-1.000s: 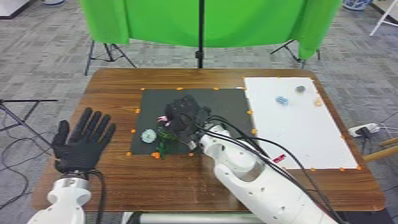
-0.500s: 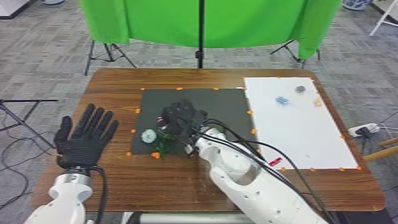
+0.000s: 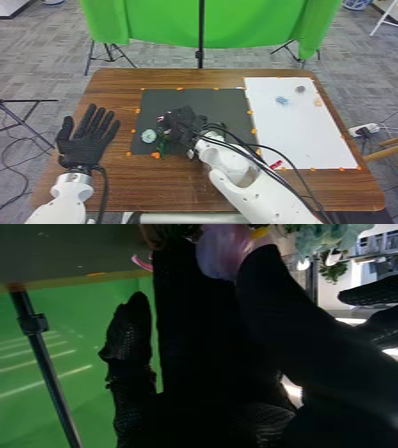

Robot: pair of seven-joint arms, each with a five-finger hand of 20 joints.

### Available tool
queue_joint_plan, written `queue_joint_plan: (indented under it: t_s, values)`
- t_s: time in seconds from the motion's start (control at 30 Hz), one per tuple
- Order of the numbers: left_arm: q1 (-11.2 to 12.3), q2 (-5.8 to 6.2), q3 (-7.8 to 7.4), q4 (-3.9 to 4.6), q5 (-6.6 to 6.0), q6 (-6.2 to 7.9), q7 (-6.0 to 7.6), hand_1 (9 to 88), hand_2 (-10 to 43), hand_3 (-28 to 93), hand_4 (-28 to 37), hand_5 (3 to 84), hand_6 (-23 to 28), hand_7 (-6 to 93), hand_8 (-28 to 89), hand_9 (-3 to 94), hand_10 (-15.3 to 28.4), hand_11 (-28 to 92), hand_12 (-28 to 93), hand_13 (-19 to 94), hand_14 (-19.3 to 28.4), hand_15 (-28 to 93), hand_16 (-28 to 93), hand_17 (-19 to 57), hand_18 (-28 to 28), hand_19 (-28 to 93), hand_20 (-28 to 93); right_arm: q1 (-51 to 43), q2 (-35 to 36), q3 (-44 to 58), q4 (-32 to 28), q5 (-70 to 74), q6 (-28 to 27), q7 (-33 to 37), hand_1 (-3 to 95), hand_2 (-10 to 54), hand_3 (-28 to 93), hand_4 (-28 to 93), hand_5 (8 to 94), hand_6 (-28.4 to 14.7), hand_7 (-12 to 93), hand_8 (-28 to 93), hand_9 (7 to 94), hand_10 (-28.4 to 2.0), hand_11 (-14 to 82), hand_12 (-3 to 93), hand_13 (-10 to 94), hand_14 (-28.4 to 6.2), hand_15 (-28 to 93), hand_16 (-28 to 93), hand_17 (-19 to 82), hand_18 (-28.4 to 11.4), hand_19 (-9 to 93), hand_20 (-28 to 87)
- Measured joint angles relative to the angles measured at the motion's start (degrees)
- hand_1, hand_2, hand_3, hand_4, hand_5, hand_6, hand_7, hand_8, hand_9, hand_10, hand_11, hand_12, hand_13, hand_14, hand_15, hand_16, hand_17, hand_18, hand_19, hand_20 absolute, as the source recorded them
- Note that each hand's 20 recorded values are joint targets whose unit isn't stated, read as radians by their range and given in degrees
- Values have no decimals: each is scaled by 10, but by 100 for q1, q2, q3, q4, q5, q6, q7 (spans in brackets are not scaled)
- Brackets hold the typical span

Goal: Arrange flowers

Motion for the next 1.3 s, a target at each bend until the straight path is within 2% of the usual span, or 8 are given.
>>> queue_joint_plan:
  t_s: [0.63, 0.77, 0.97, 1.1, 1.2, 1.23, 1.27, 1.3]
  values:
    - [-3, -7, -1, 1, 2, 0, 6, 235, 127, 775, -283, 435, 92, 92, -87, 363, 142, 167, 90, 259, 155, 289, -60, -79, 130, 314, 116, -73, 55, 97, -329, 110, -42, 78, 475, -95, 827, -283, 617, 4, 195, -153, 590, -127, 137, 143, 556, -105, 543, 176, 274, -212, 846, 425]
    - [-17, -8, 7, 9, 4, -1, 1, 236, 125, 774, -283, 434, 92, 92, -87, 362, 142, 167, 90, 259, 156, 290, -61, -79, 130, 314, 116, -70, 60, 96, -321, 61, -107, 160, 513, -95, 790, -283, 624, 5, 203, -151, 590, -126, 141, 146, 553, -105, 546, 173, 274, -212, 845, 424]
    - [-35, -8, 9, 12, 7, -2, 0, 239, 121, 775, -283, 434, 92, 92, -86, 362, 143, 166, 90, 259, 155, 289, -62, -78, 130, 313, 116, -72, 60, 96, -264, -194, -240, 199, 596, -95, 597, -283, 636, 7, 238, -165, 588, -126, 142, 151, 547, -106, 546, 174, 269, -210, 841, 430]
    - [-29, -8, 9, 11, 7, -3, 0, 240, 119, 775, -283, 434, 93, 92, -86, 362, 144, 166, 90, 259, 155, 289, -62, -78, 130, 313, 116, -83, 60, 121, -255, -200, -295, 207, 609, -95, 567, -283, 637, 7, 255, -168, 585, -129, 141, 152, 541, -105, 546, 173, 267, -209, 839, 431]
    - [-22, -8, 9, 8, 7, -2, 0, 241, 116, 776, -283, 434, 93, 92, -87, 361, 145, 166, 91, 259, 155, 288, -62, -78, 130, 313, 116, -99, 65, 159, -278, -177, -335, 237, 687, -95, 403, -283, 640, 8, 290, -176, 582, -129, 136, 155, 537, -103, 541, 175, 264, -203, 835, 436]
    - [-21, -10, 9, 8, 7, -1, -1, 242, 116, 776, -283, 434, 93, 93, -86, 361, 144, 167, 91, 259, 155, 289, -62, -78, 130, 313, 116, -107, 73, 169, -298, -167, -345, 255, 756, -95, 249, -283, 640, 8, 292, -176, 581, -129, 135, 157, 537, -103, 538, 179, 263, -203, 833, 438]
    - [-20, -14, 8, 8, 7, 0, -2, 242, 116, 775, -283, 434, 93, 93, -86, 361, 144, 167, 91, 259, 155, 289, -61, -78, 130, 313, 116, -116, 86, 178, -327, -156, -351, 273, 842, -95, 18, -168, 639, 8, 291, -175, 581, -128, 133, 159, 536, -102, 537, 179, 262, -201, 831, 443]
    - [-19, -17, 7, 8, 7, 0, -4, 242, 115, 775, -283, 434, 93, 93, -87, 361, 145, 167, 91, 259, 155, 289, -61, -78, 130, 314, 116, -129, 102, 189, -359, -142, -354, 292, 887, -95, -106, -106, 639, 8, 289, -171, 580, -128, 130, 161, 535, -101, 533, 182, 259, -197, 828, 449]
